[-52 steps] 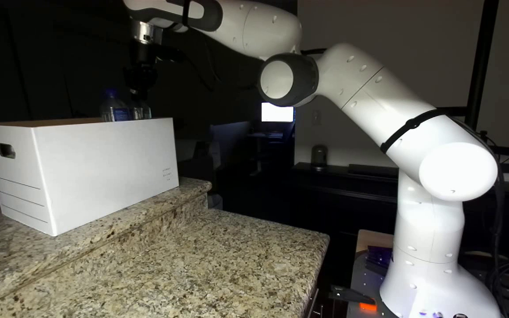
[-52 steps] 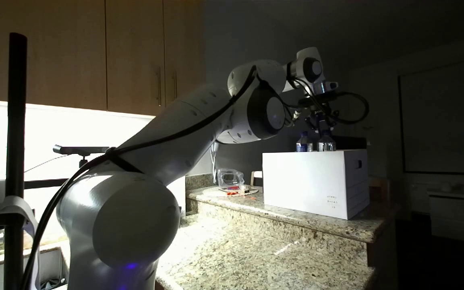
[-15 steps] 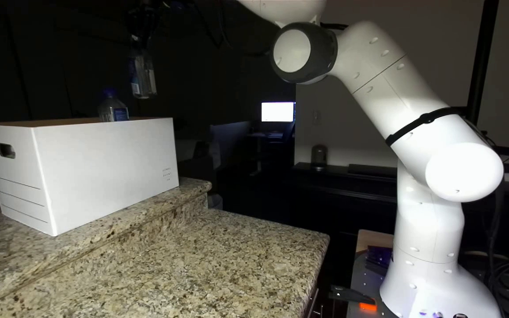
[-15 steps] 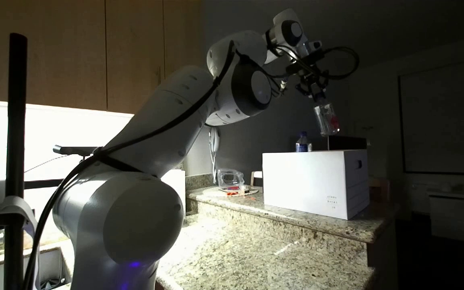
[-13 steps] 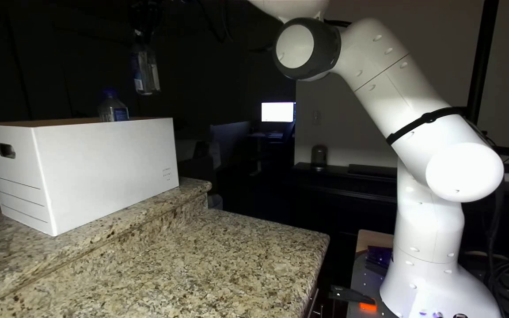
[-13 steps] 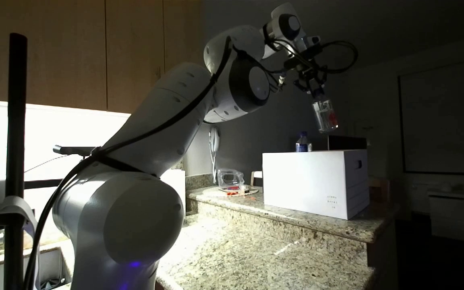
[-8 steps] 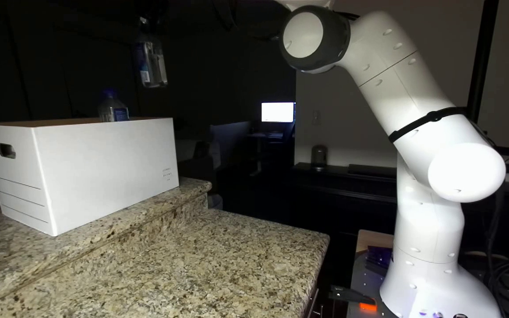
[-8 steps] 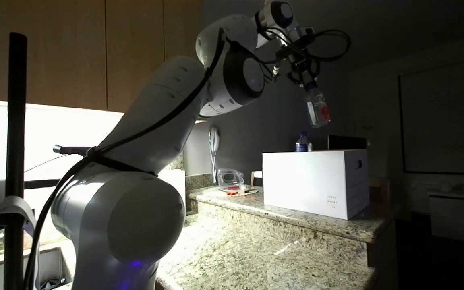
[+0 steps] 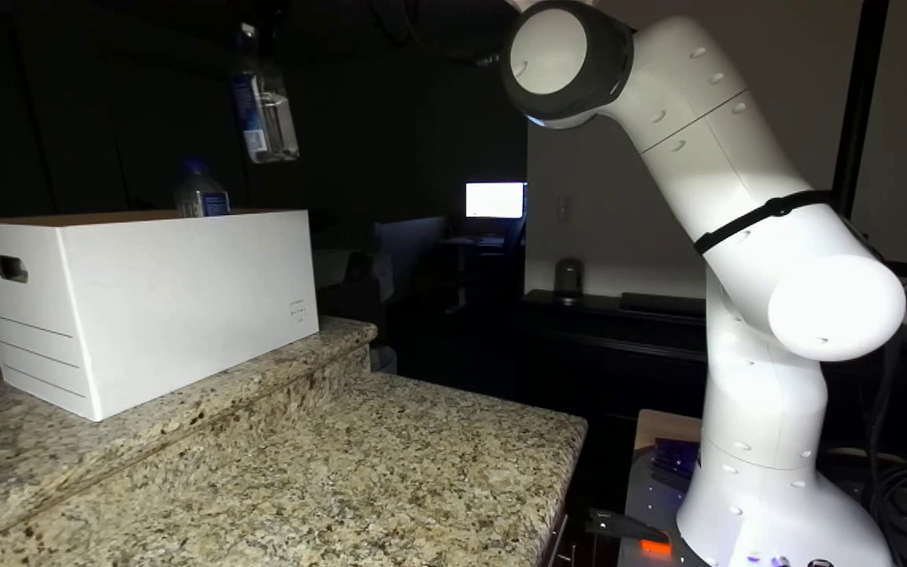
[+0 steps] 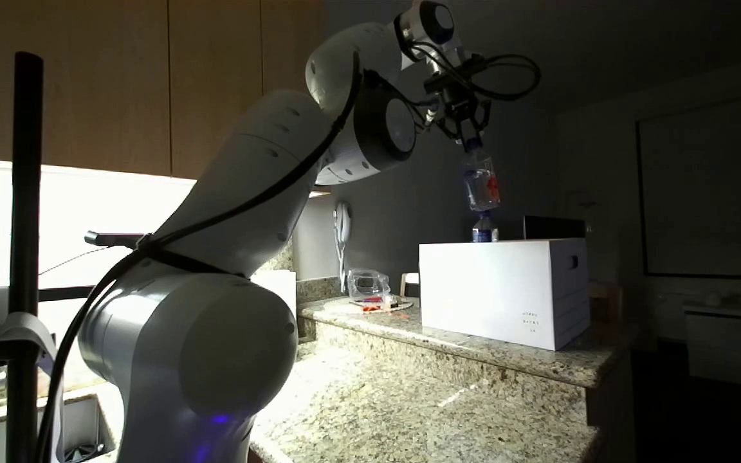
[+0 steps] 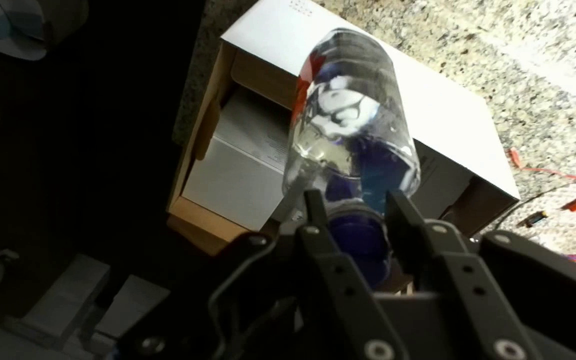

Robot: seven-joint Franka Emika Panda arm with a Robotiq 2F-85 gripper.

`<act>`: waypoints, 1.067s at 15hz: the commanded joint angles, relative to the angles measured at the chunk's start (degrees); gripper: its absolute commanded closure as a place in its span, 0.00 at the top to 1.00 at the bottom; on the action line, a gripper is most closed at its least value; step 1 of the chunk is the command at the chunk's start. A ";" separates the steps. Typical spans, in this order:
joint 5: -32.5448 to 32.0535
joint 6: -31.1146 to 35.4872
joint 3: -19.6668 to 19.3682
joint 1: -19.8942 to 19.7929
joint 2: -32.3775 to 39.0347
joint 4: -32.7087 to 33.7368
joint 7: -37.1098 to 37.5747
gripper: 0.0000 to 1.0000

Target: Remove the bottle from the box

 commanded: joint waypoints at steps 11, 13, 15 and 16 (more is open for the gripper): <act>12.77 -2.94 11.58 -8.50 5.28 -0.24 -10.28 0.16; 14.36 -4.55 12.82 -8.89 6.01 -0.25 -11.61 0.16; 15.87 -6.13 14.07 -9.06 6.75 -0.14 -13.17 0.16; 16.43 -6.95 14.57 -8.82 7.06 -0.13 -13.73 0.16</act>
